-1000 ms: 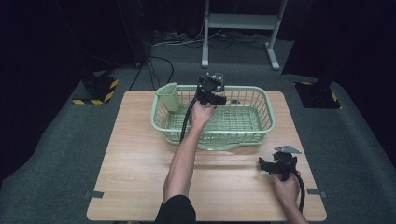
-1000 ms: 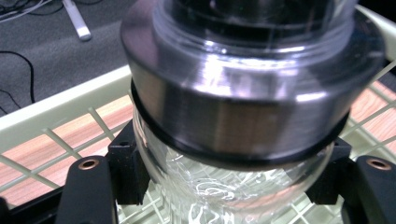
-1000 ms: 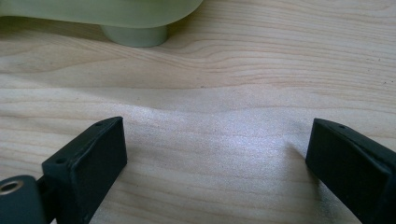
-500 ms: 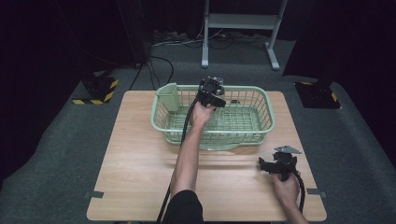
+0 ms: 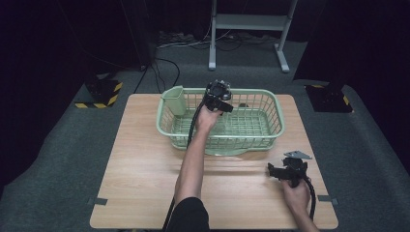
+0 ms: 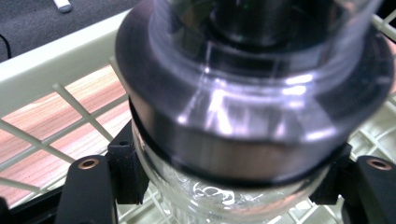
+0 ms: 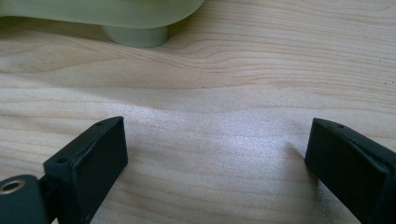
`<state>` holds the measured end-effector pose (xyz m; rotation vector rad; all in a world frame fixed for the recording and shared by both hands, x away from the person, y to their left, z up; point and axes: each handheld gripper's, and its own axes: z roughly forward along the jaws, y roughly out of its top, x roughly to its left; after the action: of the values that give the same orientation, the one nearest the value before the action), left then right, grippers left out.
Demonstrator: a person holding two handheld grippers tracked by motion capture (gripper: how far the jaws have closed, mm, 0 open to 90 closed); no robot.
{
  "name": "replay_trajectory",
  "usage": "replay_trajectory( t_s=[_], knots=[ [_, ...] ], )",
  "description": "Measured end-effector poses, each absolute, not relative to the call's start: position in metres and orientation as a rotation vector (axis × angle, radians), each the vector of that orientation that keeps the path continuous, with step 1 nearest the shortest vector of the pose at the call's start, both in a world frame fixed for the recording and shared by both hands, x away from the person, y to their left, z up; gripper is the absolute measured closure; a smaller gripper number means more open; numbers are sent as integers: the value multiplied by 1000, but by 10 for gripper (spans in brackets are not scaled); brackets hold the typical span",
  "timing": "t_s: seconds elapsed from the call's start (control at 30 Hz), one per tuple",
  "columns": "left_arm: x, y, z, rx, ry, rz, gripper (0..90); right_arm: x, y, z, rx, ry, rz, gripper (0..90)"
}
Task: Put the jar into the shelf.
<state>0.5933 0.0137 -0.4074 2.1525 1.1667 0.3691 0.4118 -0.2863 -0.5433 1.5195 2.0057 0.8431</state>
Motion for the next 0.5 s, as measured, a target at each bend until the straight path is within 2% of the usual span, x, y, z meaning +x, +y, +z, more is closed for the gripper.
replay_trajectory(
  t_s=[0.5],
  knots=[
    [585,22,-405,2165,1150,339,306,412,-286,-543,1519,2006,843,54]
  ],
)
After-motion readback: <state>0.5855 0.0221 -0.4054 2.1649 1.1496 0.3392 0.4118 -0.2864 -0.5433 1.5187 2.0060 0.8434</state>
